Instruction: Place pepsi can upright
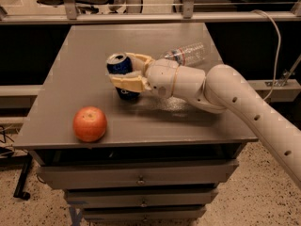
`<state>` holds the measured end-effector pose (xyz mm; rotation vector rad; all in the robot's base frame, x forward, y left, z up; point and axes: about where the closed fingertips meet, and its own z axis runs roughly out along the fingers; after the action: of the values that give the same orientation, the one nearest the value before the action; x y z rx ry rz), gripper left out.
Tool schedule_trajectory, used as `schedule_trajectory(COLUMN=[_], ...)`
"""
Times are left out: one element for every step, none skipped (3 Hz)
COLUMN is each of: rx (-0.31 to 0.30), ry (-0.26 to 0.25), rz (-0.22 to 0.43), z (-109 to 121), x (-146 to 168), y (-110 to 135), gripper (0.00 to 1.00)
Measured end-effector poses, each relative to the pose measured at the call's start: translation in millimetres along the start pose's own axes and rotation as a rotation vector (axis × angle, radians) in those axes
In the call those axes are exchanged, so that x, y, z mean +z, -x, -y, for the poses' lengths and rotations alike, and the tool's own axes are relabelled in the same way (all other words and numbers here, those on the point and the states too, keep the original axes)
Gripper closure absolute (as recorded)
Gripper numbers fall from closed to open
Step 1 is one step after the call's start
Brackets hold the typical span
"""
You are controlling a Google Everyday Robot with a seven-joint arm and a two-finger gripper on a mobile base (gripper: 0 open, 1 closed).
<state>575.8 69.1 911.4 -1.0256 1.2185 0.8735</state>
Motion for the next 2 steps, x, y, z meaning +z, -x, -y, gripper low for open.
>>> schedule_trajectory(rx=[-0.009, -0.014], ry=[-0.017, -0.045], rz=[-0.038, -0.076], z=[1.8, 1.3], x=[-5.1, -16.6], y=[4.5, 11.5], gripper=[0.60, 0.37])
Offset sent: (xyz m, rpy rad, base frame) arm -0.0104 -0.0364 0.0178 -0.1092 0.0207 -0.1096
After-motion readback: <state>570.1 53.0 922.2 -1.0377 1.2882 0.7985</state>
